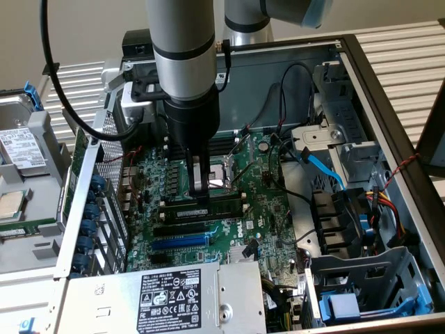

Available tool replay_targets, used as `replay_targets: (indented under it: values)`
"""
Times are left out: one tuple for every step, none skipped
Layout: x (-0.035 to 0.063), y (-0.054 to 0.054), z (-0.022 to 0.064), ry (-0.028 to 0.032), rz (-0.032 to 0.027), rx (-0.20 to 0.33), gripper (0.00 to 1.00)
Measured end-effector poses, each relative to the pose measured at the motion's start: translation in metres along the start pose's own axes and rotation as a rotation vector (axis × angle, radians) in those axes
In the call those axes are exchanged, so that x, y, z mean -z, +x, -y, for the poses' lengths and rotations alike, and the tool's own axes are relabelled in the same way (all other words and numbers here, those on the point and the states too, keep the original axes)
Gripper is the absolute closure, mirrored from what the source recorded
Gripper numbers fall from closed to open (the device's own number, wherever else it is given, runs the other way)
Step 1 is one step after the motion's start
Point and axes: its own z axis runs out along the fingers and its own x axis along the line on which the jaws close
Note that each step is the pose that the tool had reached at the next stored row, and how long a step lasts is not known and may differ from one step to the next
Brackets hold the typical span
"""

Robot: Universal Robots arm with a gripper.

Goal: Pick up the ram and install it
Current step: 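Press down the ram until it locks into place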

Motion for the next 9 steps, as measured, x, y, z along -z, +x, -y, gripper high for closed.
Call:
replay_targets:
  values:
    - [-0.0001, 0.0001, 0.0000, 0.0000, 0.0000, 0.000, 0.89]
    - [-0.0001, 0.0001, 0.0000, 0.0000, 0.0000, 0.000, 0.89]
    - [-0.0002, 0.0001, -0.0001, 0.0000, -0.0001, 0.000, 0.89]
    - [-0.0003, 0.0001, -0.0001, 0.0000, 0.0000, 0.000, 0.89]
    - [-0.0004, 0.0001, -0.0002, 0.0001, 0.0000, 0.000, 0.89]
    - [-0.0004, 0.0001, -0.0003, 0.0000, -0.0001, 0.000, 0.89]
    - [-0.0005, 0.0001, -0.0004, -0.0002, -0.0002, 0.000, 0.89]
    - [-0.0006, 0.0002, -0.0005, -0.0001, -0.0001, 0.000, 0.89]
    - [-0.0008, 0.0002, -0.0006, -0.0001, -0.0001, 0.000, 0.89]
